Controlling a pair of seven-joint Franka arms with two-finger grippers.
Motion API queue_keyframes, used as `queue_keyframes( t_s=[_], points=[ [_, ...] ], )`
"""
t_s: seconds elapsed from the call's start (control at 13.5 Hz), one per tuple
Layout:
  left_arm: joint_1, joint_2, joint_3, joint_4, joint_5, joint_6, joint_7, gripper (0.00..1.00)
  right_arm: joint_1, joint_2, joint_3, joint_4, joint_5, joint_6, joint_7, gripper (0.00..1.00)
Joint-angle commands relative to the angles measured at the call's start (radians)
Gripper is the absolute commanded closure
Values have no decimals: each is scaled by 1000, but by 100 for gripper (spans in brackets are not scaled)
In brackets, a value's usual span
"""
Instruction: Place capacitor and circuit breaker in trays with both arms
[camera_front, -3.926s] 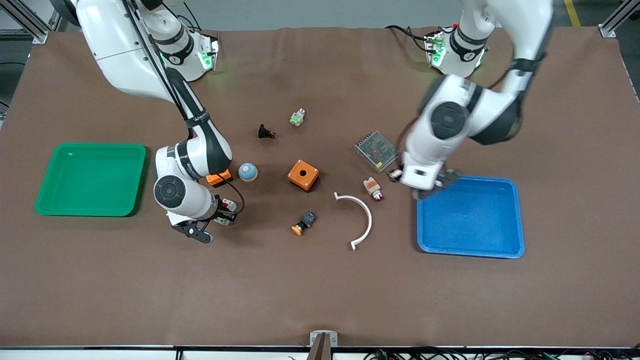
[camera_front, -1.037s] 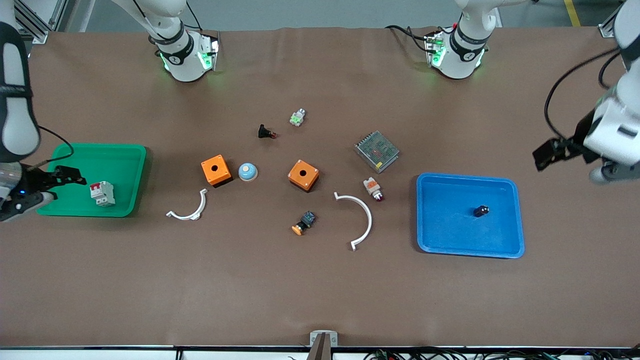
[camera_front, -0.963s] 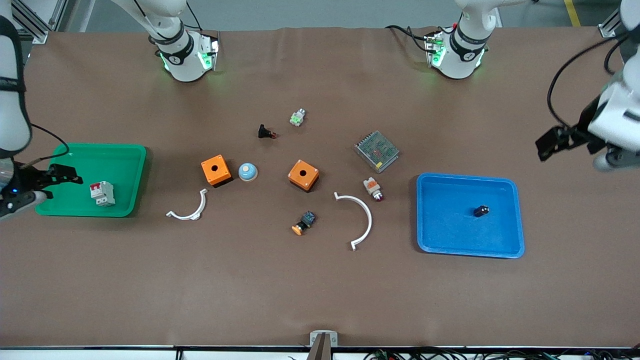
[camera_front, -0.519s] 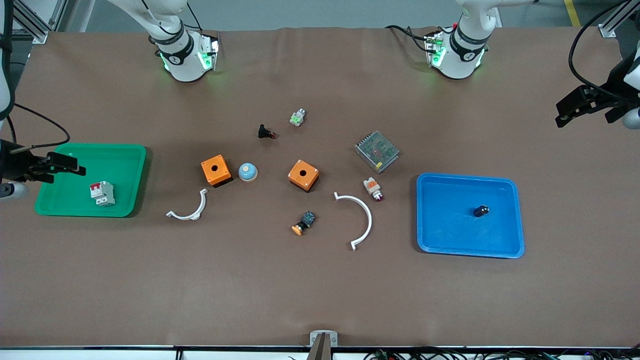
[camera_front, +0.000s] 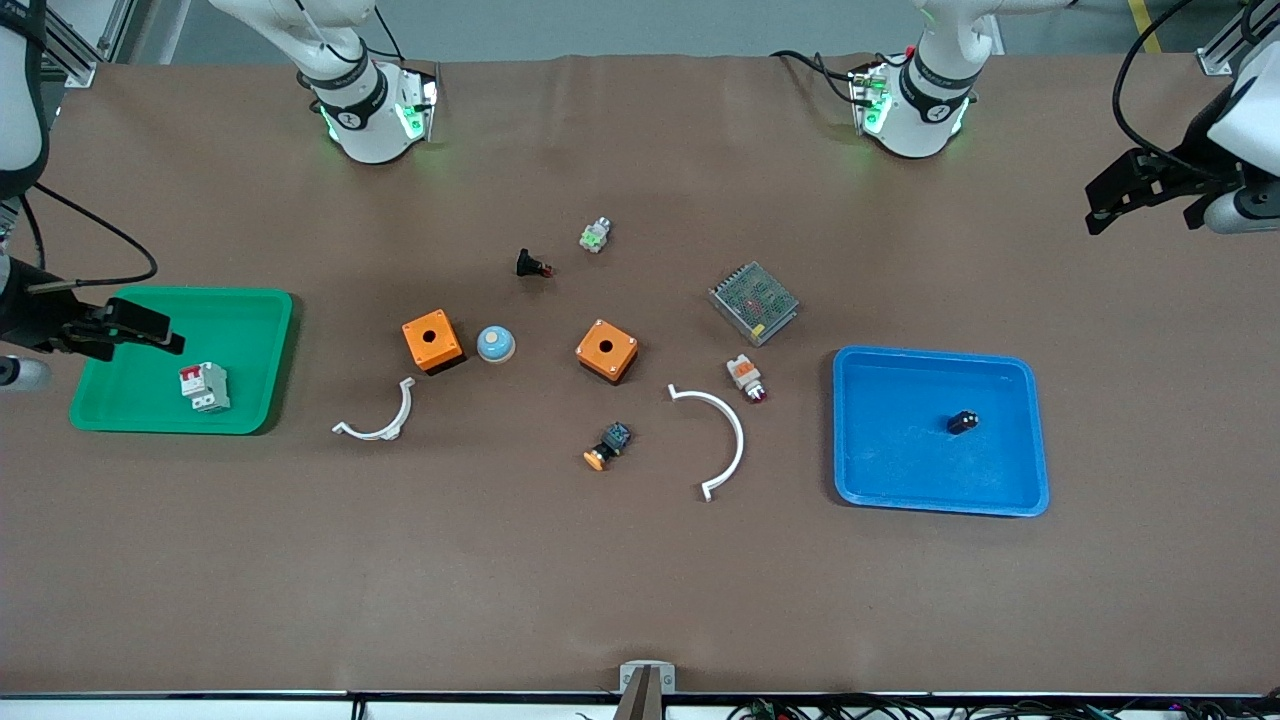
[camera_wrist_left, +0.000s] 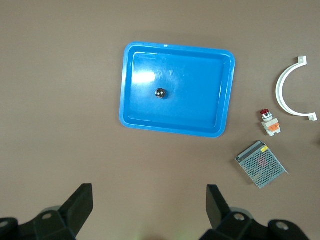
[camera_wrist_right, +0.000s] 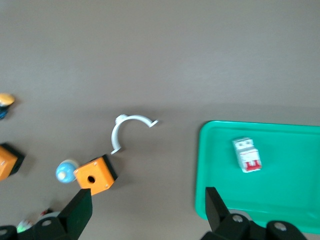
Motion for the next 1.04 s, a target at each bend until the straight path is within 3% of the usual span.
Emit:
queue_keyframes(
  t_s=[0.0, 0.37, 0.96],
  points=[
    [5, -20, -4, -13, -16, -17, 5, 0, 58, -27, 5, 26, -71, -22, 211, 0],
    [8, 14, -4, 33, -7, -17, 13, 0, 61, -59, 4, 2, -69, -39, 103, 0],
    [6, 34, -4, 61, -13, -17, 8, 0, 58, -62, 2, -7, -71, -10, 95, 0]
  ],
)
